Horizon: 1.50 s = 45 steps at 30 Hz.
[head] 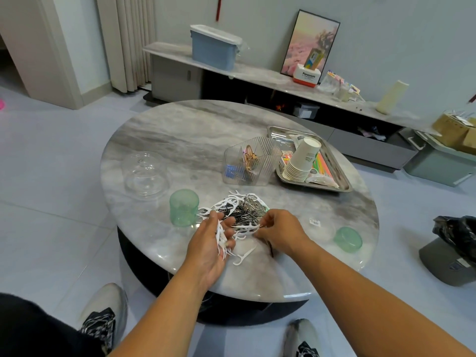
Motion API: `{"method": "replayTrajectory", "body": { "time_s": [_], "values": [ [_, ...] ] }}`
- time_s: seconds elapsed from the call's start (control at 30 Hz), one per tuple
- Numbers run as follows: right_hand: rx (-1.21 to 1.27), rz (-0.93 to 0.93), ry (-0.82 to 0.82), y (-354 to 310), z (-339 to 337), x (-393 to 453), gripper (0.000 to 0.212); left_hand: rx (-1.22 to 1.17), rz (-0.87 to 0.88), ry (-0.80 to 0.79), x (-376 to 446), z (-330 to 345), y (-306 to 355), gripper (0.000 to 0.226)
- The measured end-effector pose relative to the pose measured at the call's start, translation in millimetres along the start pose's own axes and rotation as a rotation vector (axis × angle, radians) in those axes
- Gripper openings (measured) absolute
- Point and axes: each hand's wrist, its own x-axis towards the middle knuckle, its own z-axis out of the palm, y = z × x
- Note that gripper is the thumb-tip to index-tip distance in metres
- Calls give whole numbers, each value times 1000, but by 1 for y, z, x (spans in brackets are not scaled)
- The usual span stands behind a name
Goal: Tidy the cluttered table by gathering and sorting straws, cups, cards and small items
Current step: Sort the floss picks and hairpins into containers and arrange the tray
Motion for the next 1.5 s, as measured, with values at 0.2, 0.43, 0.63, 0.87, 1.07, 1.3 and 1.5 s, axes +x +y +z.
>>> {"method": "replayTrajectory", "body": {
  "time_s": [0.2, 0.43, 0.63, 0.87, 1.07, 1.3, 1.5],
  "values": [
    [-142, -87, 76, 7, -15, 4, 15, 1, 9, 2, -1, 0, -1, 19],
    [38, -149, 182, 6, -32, -2, 10, 16, 10, -5, 0, 2, -2, 24],
    [650, 64, 67, -11, -36, -5, 12, -107, -41, -12, 2, 3, -2, 49],
    [118, -154, 238, -37, -16, -18, 16, -153, -53, -13, 0, 6, -1, 66],
    [-267, -465, 196, -64, 25, -49, 25, -100, -95, -29, -2, 3, 0, 77],
    [-1, 10, 147, -43, -9, -22, 23, -150, -1, -12, 0, 5, -3, 50],
    [73, 179, -60, -25, 2, -24, 48, -92, 37, 49, 2, 3, -6, 29]
  ]
}}
